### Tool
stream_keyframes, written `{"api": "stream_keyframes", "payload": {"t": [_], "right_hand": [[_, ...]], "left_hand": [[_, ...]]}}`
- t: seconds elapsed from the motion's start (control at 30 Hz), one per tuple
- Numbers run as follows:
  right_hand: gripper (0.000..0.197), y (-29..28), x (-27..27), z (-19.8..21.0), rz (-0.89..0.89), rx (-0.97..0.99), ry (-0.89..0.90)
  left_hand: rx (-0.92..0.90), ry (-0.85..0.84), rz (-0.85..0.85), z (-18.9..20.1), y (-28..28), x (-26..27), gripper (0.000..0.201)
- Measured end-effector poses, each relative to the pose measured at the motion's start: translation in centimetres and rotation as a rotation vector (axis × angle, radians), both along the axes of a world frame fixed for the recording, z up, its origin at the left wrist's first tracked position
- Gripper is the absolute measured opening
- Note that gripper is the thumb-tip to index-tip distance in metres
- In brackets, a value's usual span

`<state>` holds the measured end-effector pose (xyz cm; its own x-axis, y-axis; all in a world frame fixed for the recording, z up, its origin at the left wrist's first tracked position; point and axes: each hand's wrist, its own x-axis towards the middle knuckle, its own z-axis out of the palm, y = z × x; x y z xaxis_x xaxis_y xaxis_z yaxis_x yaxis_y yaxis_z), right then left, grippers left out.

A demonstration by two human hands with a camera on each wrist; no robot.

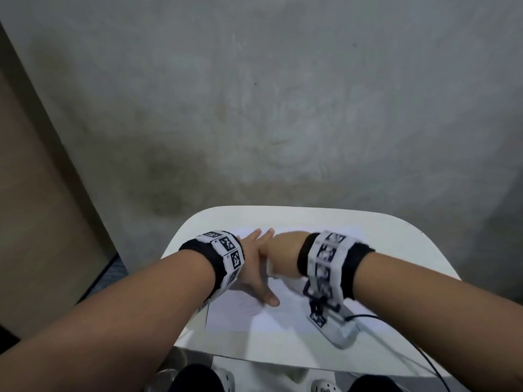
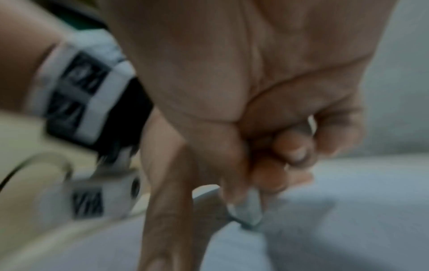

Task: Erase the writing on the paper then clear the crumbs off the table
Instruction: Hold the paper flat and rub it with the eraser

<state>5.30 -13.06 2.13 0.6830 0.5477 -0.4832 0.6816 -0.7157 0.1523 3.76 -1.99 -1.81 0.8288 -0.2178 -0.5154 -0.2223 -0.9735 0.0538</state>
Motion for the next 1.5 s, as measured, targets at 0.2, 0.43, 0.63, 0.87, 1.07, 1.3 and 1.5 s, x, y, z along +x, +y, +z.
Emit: {"api": "stream_keyframes", "payload": {"t": [0.2, 0.43, 0.63, 0.87, 1.07, 1.3, 1.5], "right_hand": [[0.039, -1.0, 0.0, 0.5, -0.026, -0.082, -0.095], [0.025, -2.7, 1.3, 0.7, -0.096, -0.037, -0.166], [0.034, -2.4, -0.3, 0.5, -0.037, 0.001, -0.004], [0.033, -2.3, -2.0, -0.4, 0.07, -0.063, -0.004], [0.02, -3.5, 0.6, 0.1, -0.043, -0.083, -0.185], [0.027, -5.1, 1.5, 0.6, -0.124, 0.016, -0.069], [0.015, -4.0, -3.2, -1.3, 0.087, -0.023, -0.011]], "left_hand": [[0.035, -0.008, -0.02, -0.8, 0.3, 0.4, 0.134], [0.045, -0.039, -0.04, -1.9, 1.0, 0.8, 0.136], [0.012, -0.065, -0.036, -2.3, 1.2, 0.9, 0.137], [0.036, -0.06, -0.034, -2.0, 0.7, 0.7, 0.137], [0.043, -0.041, -0.039, -1.9, 0.9, 0.6, 0.136], [0.023, -0.03, -0.024, -1.9, 1.0, 0.8, 0.137], [0.056, -0.057, -0.036, -1.7, 0.5, 0.5, 0.134]]}}
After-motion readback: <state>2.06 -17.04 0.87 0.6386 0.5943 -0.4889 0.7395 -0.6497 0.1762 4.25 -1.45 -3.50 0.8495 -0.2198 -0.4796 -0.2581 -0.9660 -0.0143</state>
